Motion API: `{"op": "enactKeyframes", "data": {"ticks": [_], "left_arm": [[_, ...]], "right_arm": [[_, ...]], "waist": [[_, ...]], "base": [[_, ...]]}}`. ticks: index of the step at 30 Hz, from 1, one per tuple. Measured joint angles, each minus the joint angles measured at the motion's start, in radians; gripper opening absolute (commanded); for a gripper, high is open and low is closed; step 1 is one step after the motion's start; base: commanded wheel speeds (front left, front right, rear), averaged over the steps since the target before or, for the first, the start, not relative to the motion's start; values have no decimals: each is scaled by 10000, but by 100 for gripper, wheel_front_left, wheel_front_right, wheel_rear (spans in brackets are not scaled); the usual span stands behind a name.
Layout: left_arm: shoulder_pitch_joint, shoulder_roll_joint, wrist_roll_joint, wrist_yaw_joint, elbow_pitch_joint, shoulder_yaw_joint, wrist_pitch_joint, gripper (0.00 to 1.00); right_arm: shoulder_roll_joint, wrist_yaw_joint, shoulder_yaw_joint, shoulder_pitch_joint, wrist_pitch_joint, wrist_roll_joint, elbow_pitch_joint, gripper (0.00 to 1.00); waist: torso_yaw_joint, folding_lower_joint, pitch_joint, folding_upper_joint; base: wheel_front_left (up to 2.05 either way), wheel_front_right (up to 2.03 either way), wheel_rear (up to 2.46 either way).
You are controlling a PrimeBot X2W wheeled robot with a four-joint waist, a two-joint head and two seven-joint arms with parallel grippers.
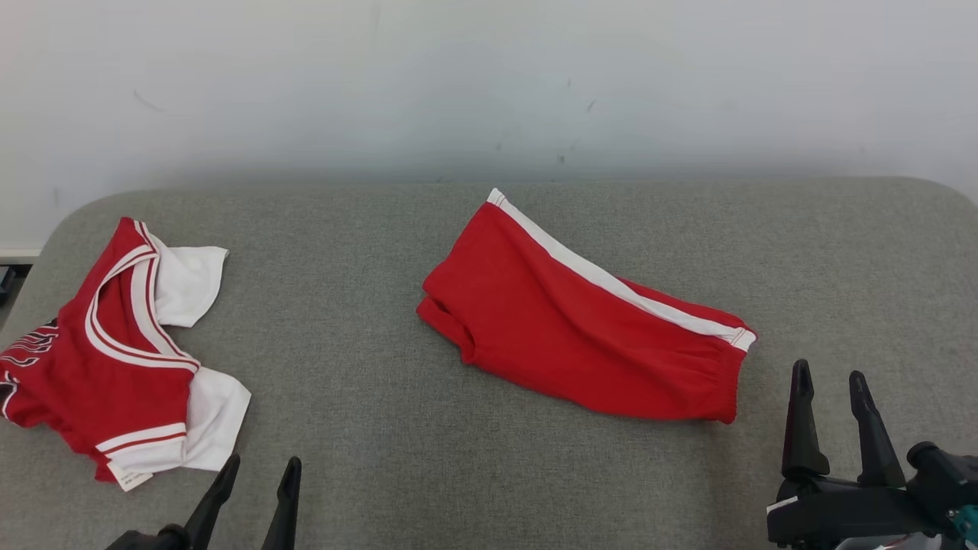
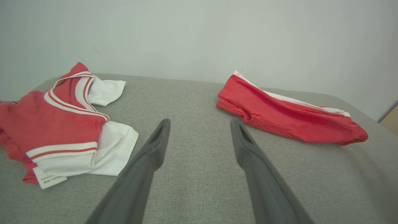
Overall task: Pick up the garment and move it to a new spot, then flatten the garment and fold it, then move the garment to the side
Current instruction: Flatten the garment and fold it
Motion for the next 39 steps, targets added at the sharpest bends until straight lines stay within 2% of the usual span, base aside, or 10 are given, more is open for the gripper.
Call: {"op": "enactKeyframes", "data": {"ticks": [4,7,13,19,28,39], "left_arm": [[-170,146,0,-69,127,-67,238,100],[-745,261,-75,-295,470,-69,573,100],[-2577,234,-612,-1039,1739,-278,1434,100],[-3738,132,-805,-1446,3080,-412,2336,100],[-5195,209,-1319,-1555,4663,-35,3323,100],[-6384,222,-1685,-1455,6067,359,3916,100]], "right_arm": [[19,23,121,-5,0,-94,61,100],[31,125,401,-105,0,-163,71,100],[38,242,884,-430,0,-326,46,100],[56,322,1197,-506,0,-366,46,100],[81,397,1446,-863,0,-393,-35,100],[111,435,1530,-1267,0,-332,4,100]], "waist": [[-65,0,-21,0],[-175,-2,17,0],[-584,-1,172,0],[-1204,-1,420,0],[-2357,-1,986,0],[-3650,0,1878,1]], "base": [[0,0,0],[0,0,0],[0,0,0],[0,0,0],[0,0,0],[0,0,0]]}}
